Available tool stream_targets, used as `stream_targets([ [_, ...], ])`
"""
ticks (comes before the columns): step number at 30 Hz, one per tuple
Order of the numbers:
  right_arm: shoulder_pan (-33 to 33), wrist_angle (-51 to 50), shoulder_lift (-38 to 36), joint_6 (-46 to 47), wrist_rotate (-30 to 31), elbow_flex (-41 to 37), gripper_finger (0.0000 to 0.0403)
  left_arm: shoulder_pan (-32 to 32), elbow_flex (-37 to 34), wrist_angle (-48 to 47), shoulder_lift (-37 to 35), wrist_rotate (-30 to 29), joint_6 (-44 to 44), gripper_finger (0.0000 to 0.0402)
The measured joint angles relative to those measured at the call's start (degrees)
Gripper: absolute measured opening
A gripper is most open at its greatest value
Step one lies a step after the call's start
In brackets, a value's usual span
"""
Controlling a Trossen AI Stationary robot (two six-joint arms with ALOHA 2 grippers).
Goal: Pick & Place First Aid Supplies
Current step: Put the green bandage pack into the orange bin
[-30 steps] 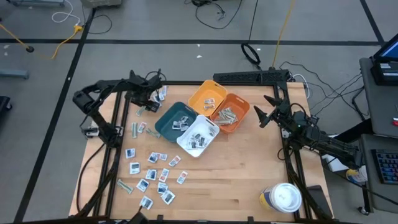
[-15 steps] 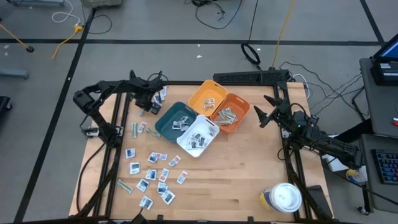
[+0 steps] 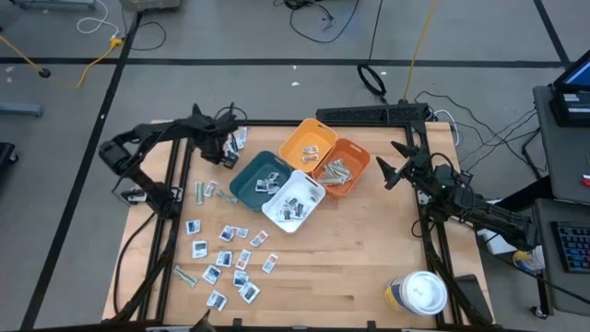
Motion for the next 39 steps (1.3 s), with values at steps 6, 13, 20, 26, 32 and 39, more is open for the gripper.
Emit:
stream_targets([
  [6,0.0,0.0,0.0,0.0,0.0,0.0,0.0377,-0.64,1.79,-7.48,-5.9,2.08,-2.12,0.0002],
  [13,0.0,0.0,0.0,0.0,0.0,0.01,0.0377,-2.95,9.63,-16.45,-9.07,2.46,-4.95,0.0001],
  [20,0.0,0.0,0.0,0.0,-0.01,0.02,0.0377,-5.11,16.83,-22.78,-9.26,2.43,-7.78,0.0001],
  [26,0.01,0.0,0.0,0.0,-0.01,0.01,0.0377,-9.72,20.1,-23.83,-8.12,2.48,-10.11,0.0],
  [32,0.01,0.0,0.0,0.01,0.0,0.02,0.0377,-15.09,29.61,-27.86,0.99,3.5,-5.36,0.0],
  [39,0.0,0.0,0.0,0.0,0.0,0.02,0.0377,-20.58,49.87,-31.93,17.62,8.23,2.12,0.0],
])
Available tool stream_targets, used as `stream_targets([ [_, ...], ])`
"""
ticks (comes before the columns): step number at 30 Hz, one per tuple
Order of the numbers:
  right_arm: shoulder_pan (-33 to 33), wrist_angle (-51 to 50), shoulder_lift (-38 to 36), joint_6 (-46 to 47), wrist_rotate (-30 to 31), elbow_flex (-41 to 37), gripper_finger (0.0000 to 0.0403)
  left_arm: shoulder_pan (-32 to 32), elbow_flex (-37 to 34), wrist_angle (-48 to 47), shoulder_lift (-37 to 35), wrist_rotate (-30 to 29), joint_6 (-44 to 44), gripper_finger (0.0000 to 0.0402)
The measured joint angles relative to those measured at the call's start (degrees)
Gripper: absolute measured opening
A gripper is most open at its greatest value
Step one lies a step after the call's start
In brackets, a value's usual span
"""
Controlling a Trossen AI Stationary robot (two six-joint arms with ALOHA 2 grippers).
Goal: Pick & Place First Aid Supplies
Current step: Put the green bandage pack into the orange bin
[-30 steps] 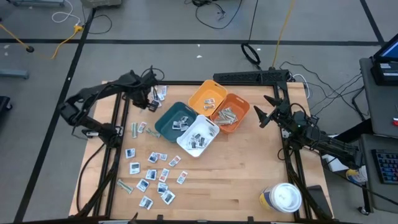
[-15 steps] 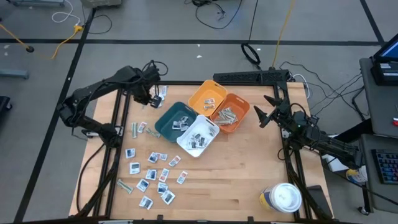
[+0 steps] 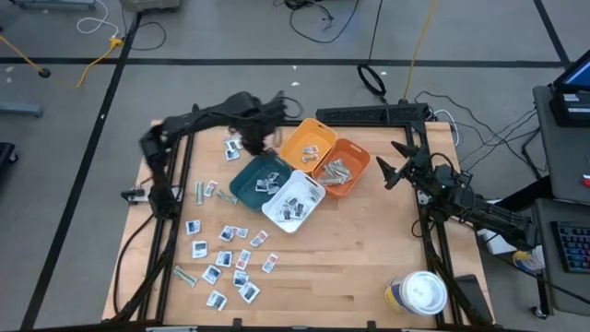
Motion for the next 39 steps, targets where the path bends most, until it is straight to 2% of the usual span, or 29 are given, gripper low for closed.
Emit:
stream_targets([
  [8,0.0,0.0,0.0,0.02,0.0,0.0,0.0377,-5.24,26.68,-3.73,17.05,5.11,6.18,0.0],
  [12,0.01,0.0,0.0,0.0,-0.01,-0.01,0.0377,-7.47,35.38,-2.95,22.85,6.24,7.97,0.0],
  [17,0.0,0.0,0.0,0.02,0.0,-0.02,0.0377,-10.17,34.49,5.3,23.78,7.21,8.7,0.0],
  [28,0.0,0.01,0.0,0.0,0.0,-0.01,0.0377,-14.2,34.55,25.75,24.84,4.76,12.22,0.0],
  [33,0.02,0.01,0.0,0.02,-0.02,0.0,0.0377,-14.78,34.31,30.56,28.24,3.25,11.75,0.0],
  [39,0.02,-0.15,0.11,0.02,-0.02,0.0,0.0377,-15.21,34.18,31.18,32.38,1.61,11.33,0.0],
])
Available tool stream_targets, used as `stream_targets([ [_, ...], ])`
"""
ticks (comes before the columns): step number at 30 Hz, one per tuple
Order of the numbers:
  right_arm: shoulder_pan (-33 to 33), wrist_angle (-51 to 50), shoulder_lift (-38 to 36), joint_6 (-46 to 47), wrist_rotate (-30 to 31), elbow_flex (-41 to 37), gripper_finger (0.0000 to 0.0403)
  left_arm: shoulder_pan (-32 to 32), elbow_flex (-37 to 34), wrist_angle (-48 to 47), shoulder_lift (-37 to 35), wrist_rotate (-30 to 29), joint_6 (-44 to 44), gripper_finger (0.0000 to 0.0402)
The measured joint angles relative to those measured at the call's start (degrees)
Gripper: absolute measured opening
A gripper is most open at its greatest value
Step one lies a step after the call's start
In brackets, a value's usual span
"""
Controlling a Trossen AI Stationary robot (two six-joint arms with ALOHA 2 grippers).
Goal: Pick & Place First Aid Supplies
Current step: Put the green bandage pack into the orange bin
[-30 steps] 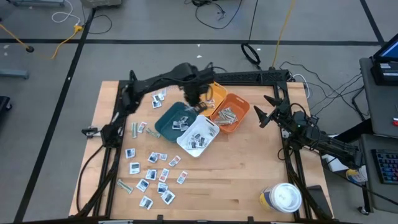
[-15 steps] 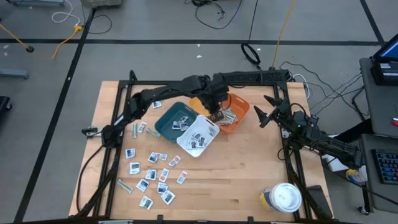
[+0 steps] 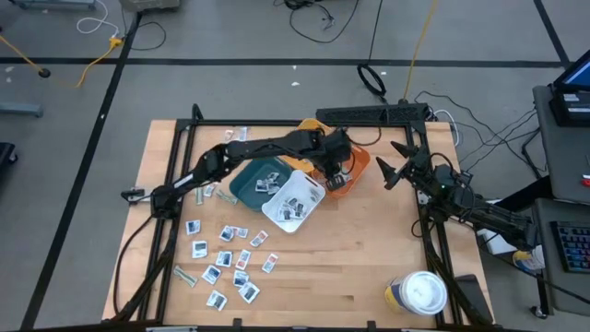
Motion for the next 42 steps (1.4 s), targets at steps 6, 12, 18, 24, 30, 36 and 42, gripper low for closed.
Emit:
stream_targets([
  [6,-0.01,0.17,0.11,-0.01,0.01,-0.01,0.0377,-0.09,0.0,-0.72,1.15,0.34,-1.14,0.0008],
  [12,0.0,0.17,0.13,-0.02,0.01,-0.01,0.0377,0.35,0.02,-0.79,1.03,0.31,-1.44,0.0089],
  [18,0.0,0.17,0.13,-0.02,0.0,0.0,0.0377,0.48,0.02,-0.62,1.03,-1.43,-1.19,0.0237],
  [24,0.0,0.17,0.13,-0.02,0.02,-0.01,0.0377,1.52,0.05,-2.28,-0.68,-1.41,-4.77,0.033],
  [30,-0.02,0.15,0.11,-0.02,0.0,0.0,0.0377,3.43,0.11,-8.68,-3.22,-0.99,-9.3,0.035],
  [36,-0.01,0.15,0.18,-0.02,0.01,0.0,0.0377,5.34,0.11,-20.07,-4.79,2.75,-9.04,0.0351],
  [42,-0.02,0.17,0.18,-0.02,0.02,0.0,0.0377,5.97,0.07,-32.37,-5.31,4.26,-3.06,0.0351],
])
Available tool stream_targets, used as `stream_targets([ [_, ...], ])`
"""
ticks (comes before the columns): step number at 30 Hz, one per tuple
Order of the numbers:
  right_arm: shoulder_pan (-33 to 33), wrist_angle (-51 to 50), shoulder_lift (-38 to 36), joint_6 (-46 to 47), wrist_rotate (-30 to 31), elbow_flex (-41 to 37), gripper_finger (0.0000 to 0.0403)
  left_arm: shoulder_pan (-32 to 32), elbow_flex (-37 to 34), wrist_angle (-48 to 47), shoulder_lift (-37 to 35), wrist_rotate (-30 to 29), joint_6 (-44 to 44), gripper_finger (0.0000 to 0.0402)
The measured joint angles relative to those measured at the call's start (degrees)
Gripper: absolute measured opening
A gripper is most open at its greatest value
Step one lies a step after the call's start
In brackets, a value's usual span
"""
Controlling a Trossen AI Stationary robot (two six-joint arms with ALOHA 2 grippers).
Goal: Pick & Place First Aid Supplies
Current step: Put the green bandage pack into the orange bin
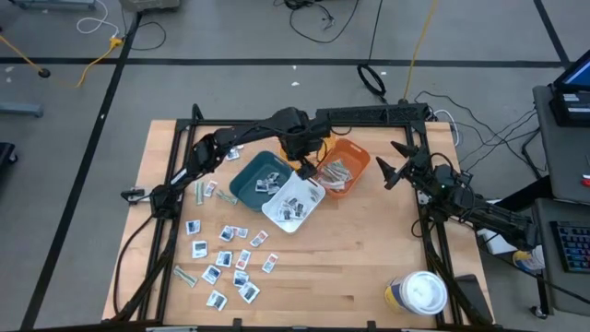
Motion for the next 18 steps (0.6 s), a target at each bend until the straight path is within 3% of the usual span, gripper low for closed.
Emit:
stream_targets([
  [3,0.01,0.0,0.0,0.01,0.0,0.0,0.0377,0.08,0.02,-5.3,-0.51,0.2,3.83,0.0351],
  [8,0.0,0.0,0.0,0.0,-0.02,0.0,0.0377,0.7,-6.39,-3.42,-5.74,3.29,7.91,0.0351],
  [18,0.01,0.0,0.0,0.0,-0.01,0.0,0.0377,0.23,-39.33,8.64,-27.28,1.53,18.91,0.0351],
])
